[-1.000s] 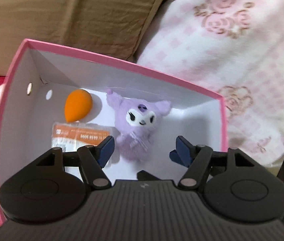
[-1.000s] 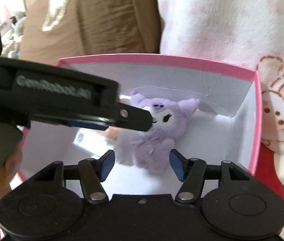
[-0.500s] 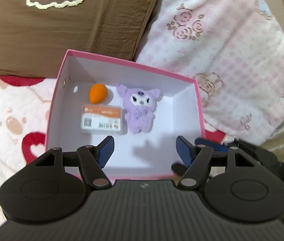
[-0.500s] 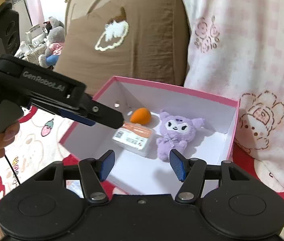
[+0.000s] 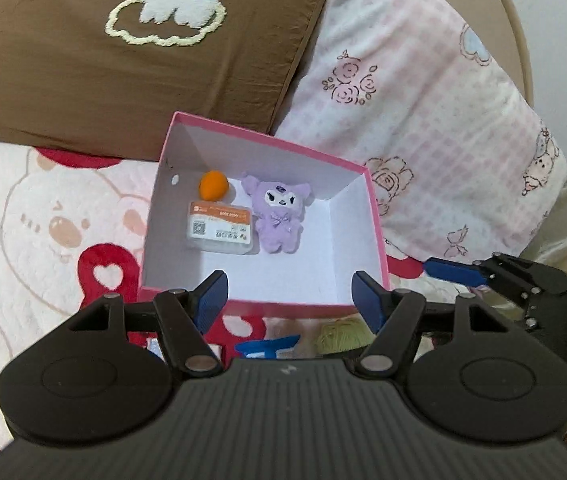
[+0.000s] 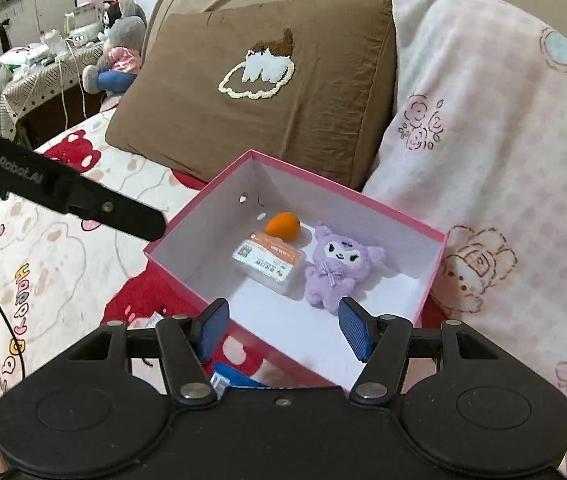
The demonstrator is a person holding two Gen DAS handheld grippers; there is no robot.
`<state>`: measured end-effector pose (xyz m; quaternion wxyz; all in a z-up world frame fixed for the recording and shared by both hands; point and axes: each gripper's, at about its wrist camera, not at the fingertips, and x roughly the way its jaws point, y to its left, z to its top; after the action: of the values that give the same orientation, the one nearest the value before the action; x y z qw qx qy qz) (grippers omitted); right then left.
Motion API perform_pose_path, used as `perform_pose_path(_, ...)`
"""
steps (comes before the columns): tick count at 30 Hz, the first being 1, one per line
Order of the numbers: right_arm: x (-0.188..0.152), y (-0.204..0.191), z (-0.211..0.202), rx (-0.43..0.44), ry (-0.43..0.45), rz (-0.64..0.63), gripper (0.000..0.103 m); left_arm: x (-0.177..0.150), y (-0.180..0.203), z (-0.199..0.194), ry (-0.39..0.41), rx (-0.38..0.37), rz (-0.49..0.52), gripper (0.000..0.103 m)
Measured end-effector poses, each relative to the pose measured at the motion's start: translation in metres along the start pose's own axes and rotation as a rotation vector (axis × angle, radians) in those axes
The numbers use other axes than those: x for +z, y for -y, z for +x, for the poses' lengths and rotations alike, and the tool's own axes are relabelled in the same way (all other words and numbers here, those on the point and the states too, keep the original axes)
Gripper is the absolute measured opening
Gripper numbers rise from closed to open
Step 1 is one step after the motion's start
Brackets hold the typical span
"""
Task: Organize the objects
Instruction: 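Withdraw the left tool and move it toward the white soap box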
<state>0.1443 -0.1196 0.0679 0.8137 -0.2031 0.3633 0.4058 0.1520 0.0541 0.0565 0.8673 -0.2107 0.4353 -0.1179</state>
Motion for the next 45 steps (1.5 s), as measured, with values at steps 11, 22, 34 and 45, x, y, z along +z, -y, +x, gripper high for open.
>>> perform_pose_path(11, -0.001, -0.028, -0.033, -0.026, -0.083, 0.029, 0.069, -0.032, -0.026, 0.006, -0.069, 0.002, 0.016, 0.068)
perform_pose_path(22, -0.02, -0.045, -0.044, -0.031, -0.008, 0.078, 0.085, -0.061, -0.03, 0.014, -0.127, 0.064, 0.111, 0.068)
perform_pose_path(34, -0.072, -0.072, -0.022, -0.063, 0.087, 0.04, 0.089, -0.092, -0.047, 0.035, -0.145, 0.096, 0.164, 0.084)
perform_pose_path(45, -0.085, -0.108, 0.013, 0.055, 0.052, -0.112, 0.089, -0.102, -0.069, 0.072, -0.12, 0.159, 0.163, 0.09)
